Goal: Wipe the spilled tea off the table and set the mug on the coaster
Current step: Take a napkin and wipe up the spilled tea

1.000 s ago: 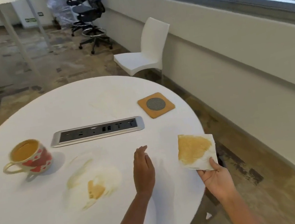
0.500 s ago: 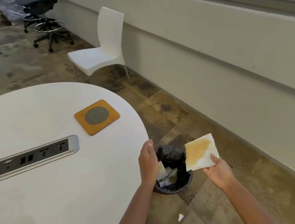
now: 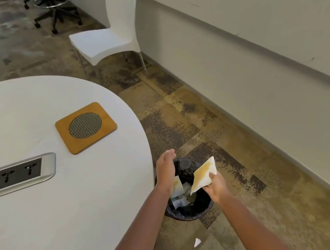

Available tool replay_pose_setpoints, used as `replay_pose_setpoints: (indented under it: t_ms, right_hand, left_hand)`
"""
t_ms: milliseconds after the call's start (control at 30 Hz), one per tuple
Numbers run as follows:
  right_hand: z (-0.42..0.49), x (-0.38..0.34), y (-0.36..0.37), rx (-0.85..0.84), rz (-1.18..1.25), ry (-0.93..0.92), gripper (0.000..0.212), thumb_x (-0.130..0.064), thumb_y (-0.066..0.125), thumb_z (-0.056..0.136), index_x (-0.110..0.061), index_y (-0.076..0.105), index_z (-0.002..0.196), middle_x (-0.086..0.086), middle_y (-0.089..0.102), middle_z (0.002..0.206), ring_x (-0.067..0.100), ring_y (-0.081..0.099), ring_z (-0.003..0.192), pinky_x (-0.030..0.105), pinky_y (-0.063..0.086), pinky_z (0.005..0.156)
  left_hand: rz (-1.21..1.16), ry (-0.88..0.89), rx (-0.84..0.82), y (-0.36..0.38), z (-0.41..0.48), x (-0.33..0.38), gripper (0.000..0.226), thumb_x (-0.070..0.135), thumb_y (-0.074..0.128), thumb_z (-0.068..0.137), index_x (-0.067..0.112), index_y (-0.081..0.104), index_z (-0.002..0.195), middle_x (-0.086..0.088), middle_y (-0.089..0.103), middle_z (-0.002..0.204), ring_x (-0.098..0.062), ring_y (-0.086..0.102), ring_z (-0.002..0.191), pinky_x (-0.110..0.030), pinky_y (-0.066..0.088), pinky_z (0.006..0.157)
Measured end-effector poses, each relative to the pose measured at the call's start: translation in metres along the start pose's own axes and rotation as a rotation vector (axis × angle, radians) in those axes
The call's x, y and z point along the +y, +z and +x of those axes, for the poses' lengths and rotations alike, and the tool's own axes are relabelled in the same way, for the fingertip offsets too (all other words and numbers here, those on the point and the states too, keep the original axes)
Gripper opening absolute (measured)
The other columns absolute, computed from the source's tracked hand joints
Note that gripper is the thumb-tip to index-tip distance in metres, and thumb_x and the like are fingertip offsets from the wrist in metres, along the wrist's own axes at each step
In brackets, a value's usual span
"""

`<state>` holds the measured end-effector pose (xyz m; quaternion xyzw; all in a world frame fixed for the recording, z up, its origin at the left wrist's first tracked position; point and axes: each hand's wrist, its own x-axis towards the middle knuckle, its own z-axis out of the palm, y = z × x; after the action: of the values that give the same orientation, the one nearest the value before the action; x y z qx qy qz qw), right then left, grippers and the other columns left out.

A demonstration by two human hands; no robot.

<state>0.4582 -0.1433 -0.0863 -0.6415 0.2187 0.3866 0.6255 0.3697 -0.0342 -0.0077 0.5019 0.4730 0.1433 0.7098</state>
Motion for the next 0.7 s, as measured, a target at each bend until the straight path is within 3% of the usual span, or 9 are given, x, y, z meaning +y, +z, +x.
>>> replay_pose_setpoints:
  t_ms: [133, 233, 333, 467, 700]
  right_hand:
    - [0.016, 0.008, -0.001, -0.019, -0.040, 0.023, 0.049, -0.005, 0.025, 0.100, -0.013, 0.012, 0.147, 0.020, 0.025, 0.152, 0.038, 0.034, 0.135, 0.046, 0.032, 0.111]
    - [0.018, 0.013, -0.011, -0.018, -0.106, 0.034, 0.046, -0.002, 0.025, 0.100, -0.006, 0.019, 0.145, 0.024, 0.029, 0.149, 0.039, 0.037, 0.133, 0.045, 0.033, 0.110]
    - [0.009, 0.010, -0.019, -0.036, -0.167, 0.013, 0.039, -0.002, 0.028, 0.099, 0.002, 0.035, 0.137, 0.027, 0.041, 0.141, 0.038, 0.046, 0.126, 0.042, 0.040, 0.103]
    - [-0.016, -0.004, -0.012, -0.107, -0.207, -0.044, 0.034, -0.003, 0.035, 0.097, 0.006, 0.048, 0.126, 0.028, 0.054, 0.127, 0.034, 0.056, 0.109, 0.038, 0.045, 0.093]
    - [-0.061, -0.047, 0.043, -0.257, -0.295, -0.210, 0.028, 0.006, 0.038, 0.094, 0.003, 0.056, 0.115, 0.008, 0.063, 0.087, 0.020, 0.061, 0.081, 0.034, 0.048, 0.084]
  left_hand:
    - [-0.102, -0.074, -0.044, 0.006, 0.006, 0.000, 0.038, 0.017, 0.029, 0.101, 0.003, 0.042, 0.133, -0.015, 0.045, 0.139, -0.025, 0.036, 0.134, -0.032, 0.027, 0.112]
    - [-0.144, -0.092, -0.037, 0.006, 0.004, 0.001, 0.038, 0.015, 0.031, 0.100, -0.001, 0.043, 0.132, -0.020, 0.047, 0.137, -0.029, 0.040, 0.131, -0.034, 0.031, 0.111]
    - [-0.142, -0.061, -0.002, 0.000, -0.001, 0.006, 0.033, 0.010, 0.033, 0.099, -0.005, 0.051, 0.122, -0.023, 0.057, 0.121, -0.029, 0.054, 0.114, -0.032, 0.043, 0.098]
    - [-0.124, 0.011, 0.048, -0.011, -0.012, 0.019, 0.028, 0.005, 0.036, 0.097, -0.006, 0.058, 0.110, -0.009, 0.061, 0.084, -0.017, 0.059, 0.078, -0.022, 0.050, 0.074]
    - [-0.117, 0.099, 0.171, -0.049, -0.031, 0.058, 0.021, 0.002, 0.039, 0.096, 0.002, 0.059, 0.092, -0.005, 0.058, 0.072, -0.013, 0.054, 0.064, -0.020, 0.046, 0.063]
